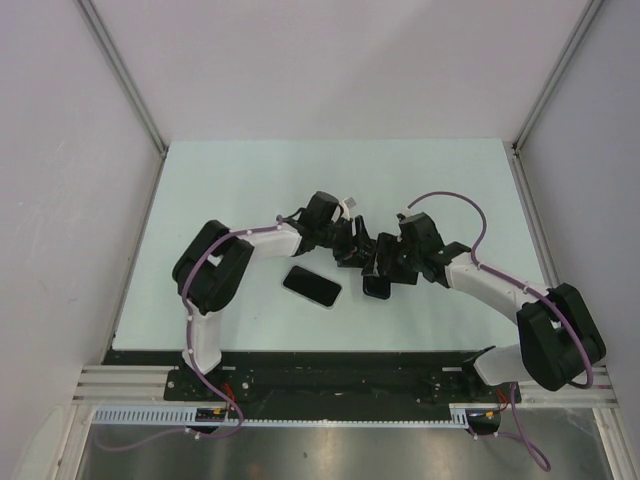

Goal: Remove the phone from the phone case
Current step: Pick up the phone at the center of the board.

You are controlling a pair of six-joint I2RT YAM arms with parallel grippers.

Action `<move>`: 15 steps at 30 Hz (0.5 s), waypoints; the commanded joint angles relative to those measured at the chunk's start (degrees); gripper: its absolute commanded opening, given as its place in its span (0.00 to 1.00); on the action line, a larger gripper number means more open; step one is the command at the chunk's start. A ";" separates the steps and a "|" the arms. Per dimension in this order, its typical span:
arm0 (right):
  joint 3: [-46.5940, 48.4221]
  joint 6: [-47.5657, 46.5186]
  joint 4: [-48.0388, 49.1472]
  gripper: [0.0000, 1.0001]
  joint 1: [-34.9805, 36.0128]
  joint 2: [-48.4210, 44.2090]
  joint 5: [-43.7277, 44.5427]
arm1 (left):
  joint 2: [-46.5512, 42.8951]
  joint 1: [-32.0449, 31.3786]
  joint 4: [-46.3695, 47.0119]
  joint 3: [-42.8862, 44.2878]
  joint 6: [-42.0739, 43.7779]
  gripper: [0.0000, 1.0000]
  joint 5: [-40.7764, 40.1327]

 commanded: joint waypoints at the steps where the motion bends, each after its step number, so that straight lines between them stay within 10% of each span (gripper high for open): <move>1: 0.51 1.02 5.00 0.41 0.41 -2.65 -2.66 | 1.35 -1.39 -0.15 3.80 0.50 0.62 1.09; 10: 0.60 0.93 3.94 0.44 0.41 -2.47 -2.40 | 1.62 -2.01 -1.65 5.82 1.46 0.26 1.00; 15: 0.60 -0.21 0.87 0.80 -1.95 -4.31 -3.27 | 0.31 -1.57 -1.65 6.35 0.42 0.00 3.01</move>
